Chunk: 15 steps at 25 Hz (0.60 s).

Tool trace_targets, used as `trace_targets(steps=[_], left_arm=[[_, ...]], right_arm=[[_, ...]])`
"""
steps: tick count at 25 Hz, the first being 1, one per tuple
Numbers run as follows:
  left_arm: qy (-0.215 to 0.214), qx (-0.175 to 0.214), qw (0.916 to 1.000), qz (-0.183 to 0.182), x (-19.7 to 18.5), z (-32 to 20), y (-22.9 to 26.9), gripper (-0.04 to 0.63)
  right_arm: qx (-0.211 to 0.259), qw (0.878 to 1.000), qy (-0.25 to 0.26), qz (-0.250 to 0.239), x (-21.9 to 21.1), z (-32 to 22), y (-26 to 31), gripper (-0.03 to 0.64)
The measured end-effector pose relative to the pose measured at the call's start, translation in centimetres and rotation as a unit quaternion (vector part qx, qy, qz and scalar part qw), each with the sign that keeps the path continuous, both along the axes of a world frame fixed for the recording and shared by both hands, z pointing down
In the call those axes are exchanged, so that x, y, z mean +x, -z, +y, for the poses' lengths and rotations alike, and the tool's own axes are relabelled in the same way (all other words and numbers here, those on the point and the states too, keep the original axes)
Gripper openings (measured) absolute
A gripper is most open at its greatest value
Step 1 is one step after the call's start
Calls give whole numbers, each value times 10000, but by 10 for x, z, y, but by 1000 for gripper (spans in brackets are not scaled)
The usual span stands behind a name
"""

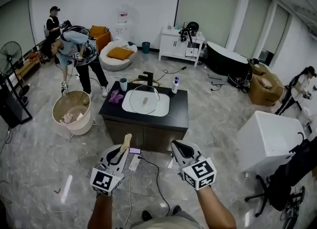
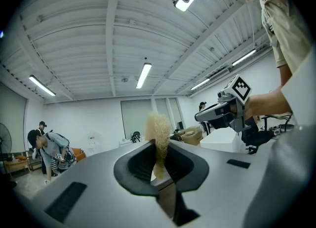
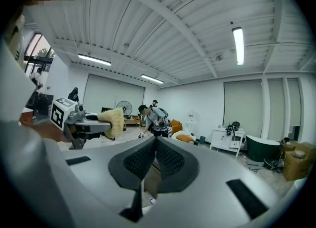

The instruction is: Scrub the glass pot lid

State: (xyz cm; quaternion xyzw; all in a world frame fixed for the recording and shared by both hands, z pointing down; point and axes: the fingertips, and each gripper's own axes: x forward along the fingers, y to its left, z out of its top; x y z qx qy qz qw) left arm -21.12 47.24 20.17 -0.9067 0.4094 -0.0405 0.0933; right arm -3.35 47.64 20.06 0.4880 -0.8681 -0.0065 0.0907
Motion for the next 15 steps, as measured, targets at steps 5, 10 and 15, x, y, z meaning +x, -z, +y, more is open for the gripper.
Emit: trace_targets(steps=[5, 10, 15], left_arm=[[-20, 33, 10000, 26, -2, -12, -8, 40], [193, -162, 9997, -67, 2, -37, -19, 40], [394, -193, 9989, -175, 14, -72, -27, 40]], right_arm=[[-6, 10000, 6, 82, 1, -13, -4, 25], [-86, 9999, 142, -24, 9, -47, -15, 25], [-254, 9985, 436, -205, 19, -97, -34, 25]])
